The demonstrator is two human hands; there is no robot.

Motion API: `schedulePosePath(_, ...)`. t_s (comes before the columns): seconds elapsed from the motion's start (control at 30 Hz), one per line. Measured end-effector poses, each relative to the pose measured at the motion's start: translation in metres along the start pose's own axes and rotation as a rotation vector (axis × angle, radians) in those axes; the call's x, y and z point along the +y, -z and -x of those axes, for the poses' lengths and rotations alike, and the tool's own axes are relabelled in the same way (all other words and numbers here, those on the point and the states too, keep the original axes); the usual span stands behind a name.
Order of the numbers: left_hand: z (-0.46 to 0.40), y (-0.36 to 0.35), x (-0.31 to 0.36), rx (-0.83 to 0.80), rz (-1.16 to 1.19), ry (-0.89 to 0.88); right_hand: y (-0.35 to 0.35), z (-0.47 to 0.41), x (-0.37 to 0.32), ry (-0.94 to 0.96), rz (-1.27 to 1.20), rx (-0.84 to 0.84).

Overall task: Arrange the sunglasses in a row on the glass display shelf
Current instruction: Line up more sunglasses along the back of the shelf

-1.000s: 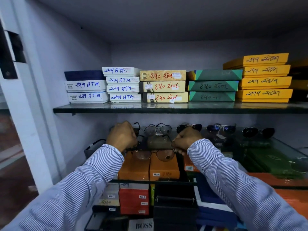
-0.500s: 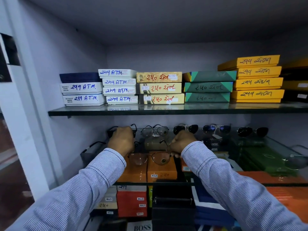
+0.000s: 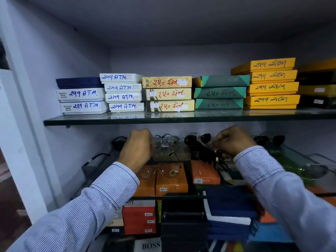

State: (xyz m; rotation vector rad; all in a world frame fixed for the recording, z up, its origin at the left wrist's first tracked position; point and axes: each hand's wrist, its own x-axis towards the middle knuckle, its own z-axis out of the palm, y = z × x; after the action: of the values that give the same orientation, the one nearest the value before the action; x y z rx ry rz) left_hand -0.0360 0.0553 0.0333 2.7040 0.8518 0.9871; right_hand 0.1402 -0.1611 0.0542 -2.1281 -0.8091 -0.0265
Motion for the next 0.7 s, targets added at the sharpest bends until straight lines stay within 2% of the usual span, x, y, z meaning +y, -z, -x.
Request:
schedulePosePath(0.1,0.008,-0.005,0.038,-0.026,0.173,-0.108,0.016,-0.004,0.022,0.004,0.168,0.073)
schedulePosePath(0.2,0.009,-0.025,0.069,-0.081,0.292,-0.125,0.011,-0.008,0.043,-0.03,0.267,0.012)
schedulePosePath(0.3,0.01,-0.047,0.093,-0.16,0.302,-0.135,-0.006,-0.008,0.051,-0.103,0.285,-0.039)
schedulePosePath(0.37,0.01,-0.059,0.104,-0.197,0.302,-0.131,-0.019,-0.008,0.052,-0.137,0.303,-0.009)
schedulePosePath(0.6,0.006,-0.071,0.114,-0.218,0.302,-0.103,-0.037,-0.003,0.039,-0.142,0.376,0.013)
schedulePosePath(0.7,0.003,-0.076,0.114,-0.3,0.326,-0.097,-0.035,-0.001,0.041,-0.128,0.353,0.022)
